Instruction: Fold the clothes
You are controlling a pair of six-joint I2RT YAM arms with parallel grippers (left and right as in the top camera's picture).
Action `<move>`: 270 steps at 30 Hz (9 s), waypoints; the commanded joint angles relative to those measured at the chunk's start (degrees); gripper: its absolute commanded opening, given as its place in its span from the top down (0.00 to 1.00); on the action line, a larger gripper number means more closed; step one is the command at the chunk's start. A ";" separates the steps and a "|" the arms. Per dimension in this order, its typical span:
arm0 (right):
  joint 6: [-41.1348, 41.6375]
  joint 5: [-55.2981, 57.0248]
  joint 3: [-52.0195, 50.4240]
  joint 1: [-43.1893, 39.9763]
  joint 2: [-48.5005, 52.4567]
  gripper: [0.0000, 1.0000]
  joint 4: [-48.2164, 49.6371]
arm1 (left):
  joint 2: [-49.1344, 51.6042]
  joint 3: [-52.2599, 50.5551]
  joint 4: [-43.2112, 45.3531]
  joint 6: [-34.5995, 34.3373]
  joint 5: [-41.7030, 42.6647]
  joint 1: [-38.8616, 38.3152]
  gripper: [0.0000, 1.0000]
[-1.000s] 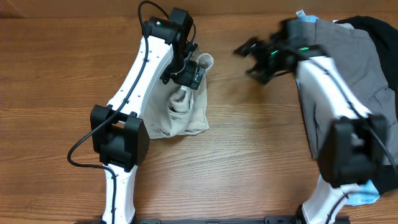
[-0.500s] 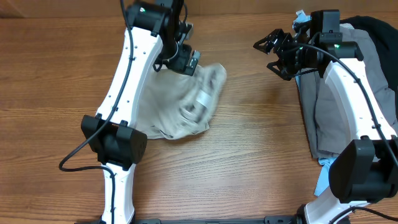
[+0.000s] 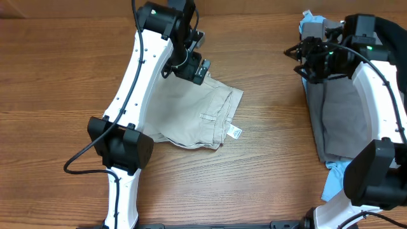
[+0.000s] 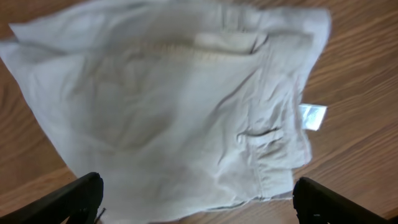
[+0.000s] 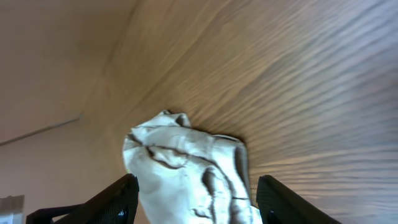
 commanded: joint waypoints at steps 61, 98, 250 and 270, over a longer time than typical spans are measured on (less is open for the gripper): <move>-7.41 8.59 0.33 1.62 0.07 0.23 -5.44 | 0.09 -46.71 65.96 -31.52 15.06 36.17 0.96; -7.39 8.55 0.33 1.62 0.07 0.23 -6.93 | 0.17 -49.88 71.82 -76.08 1.03 53.79 0.93; -16.63 3.48 58.14 2.25 -16.37 0.00 -43.60 | -41.51 -48.04 51.23 0.66 -1.40 32.39 0.00; -27.80 21.94 25.38 2.25 -31.93 0.00 -12.11 | -41.51 -48.04 51.21 0.66 -1.40 32.39 0.00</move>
